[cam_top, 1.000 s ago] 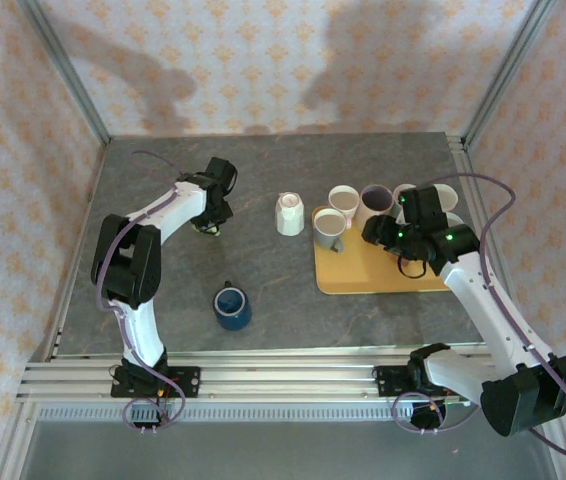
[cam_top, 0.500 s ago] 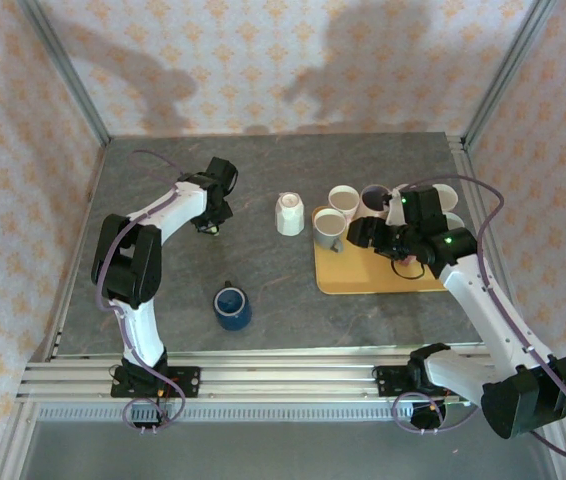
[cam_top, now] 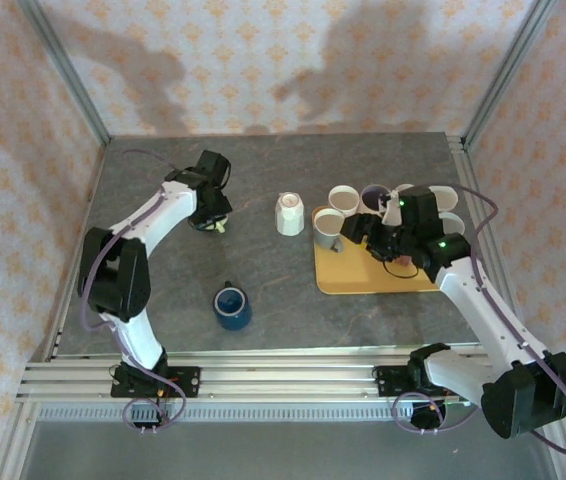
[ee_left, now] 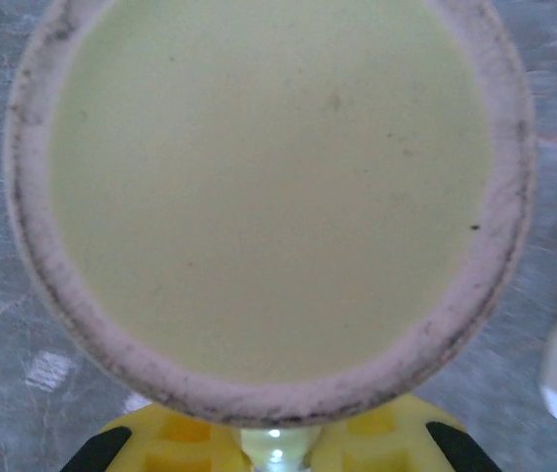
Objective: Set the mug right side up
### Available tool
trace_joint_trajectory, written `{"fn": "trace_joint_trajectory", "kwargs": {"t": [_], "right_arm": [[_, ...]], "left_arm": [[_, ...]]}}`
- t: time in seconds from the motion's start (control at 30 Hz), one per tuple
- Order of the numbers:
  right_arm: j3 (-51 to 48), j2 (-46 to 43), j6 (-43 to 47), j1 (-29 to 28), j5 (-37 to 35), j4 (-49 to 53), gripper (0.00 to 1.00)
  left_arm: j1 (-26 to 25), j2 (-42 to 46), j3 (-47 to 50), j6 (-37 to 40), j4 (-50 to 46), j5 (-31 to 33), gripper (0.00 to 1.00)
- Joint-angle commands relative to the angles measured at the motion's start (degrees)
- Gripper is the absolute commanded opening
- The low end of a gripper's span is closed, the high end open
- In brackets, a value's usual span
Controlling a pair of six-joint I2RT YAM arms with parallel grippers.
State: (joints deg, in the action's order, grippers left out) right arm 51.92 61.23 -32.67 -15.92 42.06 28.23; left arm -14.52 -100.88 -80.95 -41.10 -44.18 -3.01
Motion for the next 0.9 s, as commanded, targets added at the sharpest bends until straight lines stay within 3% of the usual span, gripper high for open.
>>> {"fn": "trace_joint_trajectory", "kwargs": {"t": [0.0, 0.33, 0.5, 0.87], "right_arm": [[-1.63, -0.33, -9.16, 0.37, 2.76, -8.17, 0.63], [-4.21, 1.43, -30.53, -2.19, 4.13, -21.42, 0.62], [-4.02, 5.33, -39.57, -6.26, 5.53, -29.84, 0.6], [-1.2, 11.46, -53.85, -14.44, -0.84, -45.7, 0.58]], "left_arm": [[0.45, 5.82, -1.23, -0.79, 0.41, -3.22, 0.0], [0.61, 15.04, -0.88, -5.75, 5.84, -16.57, 0.0], [0.28, 19.52, 1.21, -10.96, 12.23, -23.92, 0.0], [-2.8, 28.14, 7.39, -24.11, 25.07, -27.24, 0.0]]}}
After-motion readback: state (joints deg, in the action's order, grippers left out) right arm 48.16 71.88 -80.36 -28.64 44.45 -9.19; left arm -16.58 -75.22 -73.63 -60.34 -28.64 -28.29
